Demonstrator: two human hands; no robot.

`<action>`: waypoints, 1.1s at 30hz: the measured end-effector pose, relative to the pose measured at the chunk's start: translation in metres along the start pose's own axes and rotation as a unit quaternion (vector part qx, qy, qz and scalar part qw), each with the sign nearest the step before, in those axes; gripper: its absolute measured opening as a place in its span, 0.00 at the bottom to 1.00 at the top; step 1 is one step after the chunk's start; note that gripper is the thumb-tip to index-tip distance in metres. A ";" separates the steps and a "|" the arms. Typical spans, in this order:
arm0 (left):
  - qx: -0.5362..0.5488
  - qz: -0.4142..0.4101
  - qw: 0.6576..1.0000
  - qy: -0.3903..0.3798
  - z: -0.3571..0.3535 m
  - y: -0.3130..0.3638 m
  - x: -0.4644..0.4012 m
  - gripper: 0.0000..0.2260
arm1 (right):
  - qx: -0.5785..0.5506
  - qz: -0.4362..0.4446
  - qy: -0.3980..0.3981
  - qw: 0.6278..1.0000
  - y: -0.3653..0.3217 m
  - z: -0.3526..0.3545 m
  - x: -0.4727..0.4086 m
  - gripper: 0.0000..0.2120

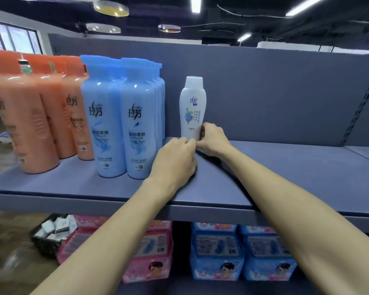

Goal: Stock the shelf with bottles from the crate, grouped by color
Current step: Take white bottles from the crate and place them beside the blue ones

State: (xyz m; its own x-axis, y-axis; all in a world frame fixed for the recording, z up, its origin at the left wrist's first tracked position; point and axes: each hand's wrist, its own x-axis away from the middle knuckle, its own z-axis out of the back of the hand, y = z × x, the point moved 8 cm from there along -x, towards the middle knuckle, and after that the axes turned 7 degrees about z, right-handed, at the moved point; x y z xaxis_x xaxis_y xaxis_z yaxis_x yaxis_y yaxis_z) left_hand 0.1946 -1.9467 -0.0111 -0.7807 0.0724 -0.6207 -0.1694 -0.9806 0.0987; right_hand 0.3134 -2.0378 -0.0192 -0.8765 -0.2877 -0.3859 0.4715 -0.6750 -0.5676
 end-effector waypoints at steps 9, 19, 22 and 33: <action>0.013 0.011 1.000 0.012 -0.001 -0.003 -0.002 0.03 | -0.005 -0.010 0.002 1.000 0.009 -0.017 -0.032 0.18; 0.034 -0.001 0.999 0.028 -0.002 -0.002 -0.001 0.05 | -0.001 -0.008 0.016 1.000 0.005 -0.027 -0.040 0.16; 0.039 -0.006 0.999 0.033 -0.001 -0.001 0.000 0.05 | -0.022 -0.024 0.035 0.999 0.006 -0.029 -0.037 0.22; 0.027 0.001 0.999 0.025 0.000 -0.002 0.000 0.06 | -0.013 -0.028 0.087 0.996 0.010 0.006 -0.016 0.27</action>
State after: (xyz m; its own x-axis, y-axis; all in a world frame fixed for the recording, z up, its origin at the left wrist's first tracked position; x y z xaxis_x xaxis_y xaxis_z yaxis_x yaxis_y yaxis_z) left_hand 0.1944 -1.9450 -0.0112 -0.7498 0.0598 -0.6590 -0.2011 -0.9694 0.1409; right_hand 0.3317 -2.0434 -0.0143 -0.8726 -0.1271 -0.4716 0.4269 -0.6677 -0.6099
